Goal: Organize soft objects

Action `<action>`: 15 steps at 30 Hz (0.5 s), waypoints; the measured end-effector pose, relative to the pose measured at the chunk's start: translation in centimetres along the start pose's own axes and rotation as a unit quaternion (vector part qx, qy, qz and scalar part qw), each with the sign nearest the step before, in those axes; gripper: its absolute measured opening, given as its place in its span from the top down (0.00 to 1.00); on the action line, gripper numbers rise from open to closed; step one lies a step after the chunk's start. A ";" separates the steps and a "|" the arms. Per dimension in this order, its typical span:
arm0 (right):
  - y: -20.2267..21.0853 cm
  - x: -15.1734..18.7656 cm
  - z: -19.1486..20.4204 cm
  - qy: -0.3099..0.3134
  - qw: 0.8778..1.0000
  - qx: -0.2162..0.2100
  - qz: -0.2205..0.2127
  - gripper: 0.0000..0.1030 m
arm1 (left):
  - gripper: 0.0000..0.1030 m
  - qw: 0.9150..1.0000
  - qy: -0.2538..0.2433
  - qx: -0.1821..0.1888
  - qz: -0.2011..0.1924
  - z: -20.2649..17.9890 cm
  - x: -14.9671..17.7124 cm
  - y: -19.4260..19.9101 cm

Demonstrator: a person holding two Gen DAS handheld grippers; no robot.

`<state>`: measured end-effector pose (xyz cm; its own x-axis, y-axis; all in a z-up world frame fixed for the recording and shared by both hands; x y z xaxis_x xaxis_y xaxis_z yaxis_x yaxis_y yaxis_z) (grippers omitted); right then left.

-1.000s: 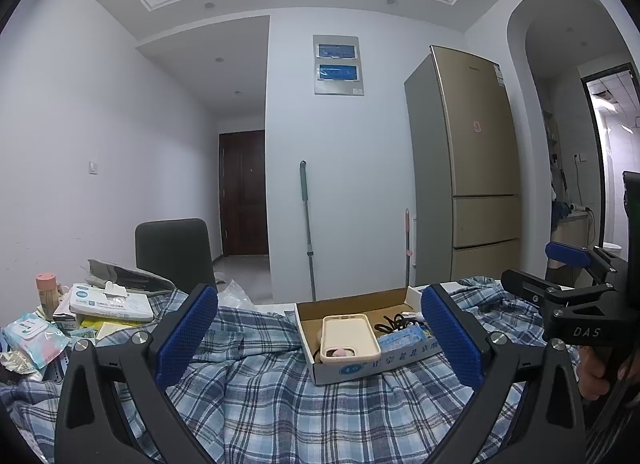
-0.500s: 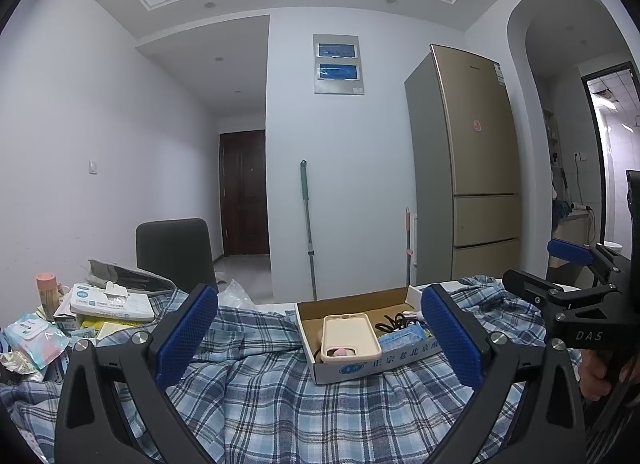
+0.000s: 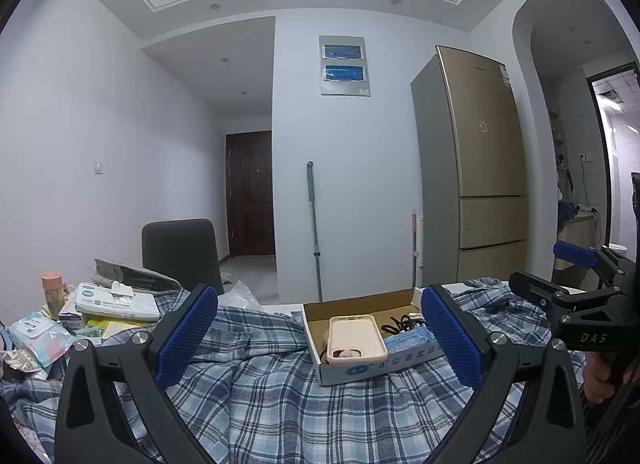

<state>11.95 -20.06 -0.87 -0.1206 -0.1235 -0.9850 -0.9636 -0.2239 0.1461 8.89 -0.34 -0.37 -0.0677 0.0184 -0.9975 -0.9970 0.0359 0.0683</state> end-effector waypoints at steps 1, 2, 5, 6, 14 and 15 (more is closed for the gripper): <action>0.0 0.0 0.0 0.000 1.000 0.000 0.000 0.00 | 0.00 1.000 0.001 0.001 0.001 0.1 0.0 -0.1; 0.0 0.0 0.0 0.000 1.000 0.000 0.000 0.00 | 0.00 1.000 0.000 0.000 0.001 0.1 0.1 0.0; 0.0 0.0 0.0 0.000 1.000 0.001 0.000 0.00 | 0.00 1.000 0.000 0.000 0.001 0.1 0.1 0.0; 0.0 0.0 0.0 0.000 1.000 0.000 0.000 0.00 | 0.00 1.000 0.000 0.000 0.001 0.1 0.1 0.0; 0.0 0.0 0.0 0.000 1.000 0.000 0.001 0.00 | 0.00 1.000 0.001 -0.003 -0.001 0.2 0.0 0.0; 0.0 0.0 0.0 0.000 1.000 0.001 0.001 0.00 | 0.00 1.000 0.001 -0.005 -0.002 0.3 0.0 0.0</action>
<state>11.95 -20.09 -0.90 -0.1226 -0.1237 -0.9847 -0.9637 -0.2221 0.1479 8.88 -0.07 -0.39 -0.0631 0.0154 -0.9979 -0.9977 0.0256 0.0634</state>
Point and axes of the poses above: each gripper's, at about its wrist camera, not at the fingertips, and y roughly against the way its jaws point, z to its left, x to its underside, the point moved 8 cm from there along -y, roughly the way its jaws point, and after that the axes turned 3 degrees about x, right-handed, at the moved point
